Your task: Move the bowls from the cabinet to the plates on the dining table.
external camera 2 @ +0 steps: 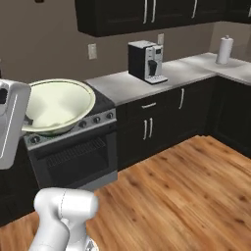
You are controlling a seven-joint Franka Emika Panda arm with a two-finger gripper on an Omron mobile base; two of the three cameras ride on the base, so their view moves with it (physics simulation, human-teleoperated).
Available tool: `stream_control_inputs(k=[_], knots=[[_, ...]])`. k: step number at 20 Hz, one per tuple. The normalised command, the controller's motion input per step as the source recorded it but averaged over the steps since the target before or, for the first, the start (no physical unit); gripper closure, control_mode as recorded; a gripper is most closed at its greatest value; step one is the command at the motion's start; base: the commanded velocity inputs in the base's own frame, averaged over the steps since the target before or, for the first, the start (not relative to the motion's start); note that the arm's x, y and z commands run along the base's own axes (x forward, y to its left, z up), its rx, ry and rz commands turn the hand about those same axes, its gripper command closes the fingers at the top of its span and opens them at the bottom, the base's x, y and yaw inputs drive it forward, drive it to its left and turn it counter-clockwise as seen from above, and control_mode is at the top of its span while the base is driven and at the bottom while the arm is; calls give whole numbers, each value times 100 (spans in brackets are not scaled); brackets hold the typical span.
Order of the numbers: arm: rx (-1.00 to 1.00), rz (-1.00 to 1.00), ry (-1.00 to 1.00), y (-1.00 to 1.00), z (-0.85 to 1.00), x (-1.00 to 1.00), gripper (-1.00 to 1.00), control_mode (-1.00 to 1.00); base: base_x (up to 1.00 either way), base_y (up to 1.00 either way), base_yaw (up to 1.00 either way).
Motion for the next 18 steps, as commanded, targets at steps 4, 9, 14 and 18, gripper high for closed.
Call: stream_control_inputs(k=[4,9,14,18], knots=[[0,0,0,0,0,0,100,100,0,-38,-40],[0,0,0,0,0,0,100,100,0,-38,-40],[0,0,0,0,0,0,100,100,0,-38,-40],[0,0,0,0,0,0,100,100,0,-36,-41]])
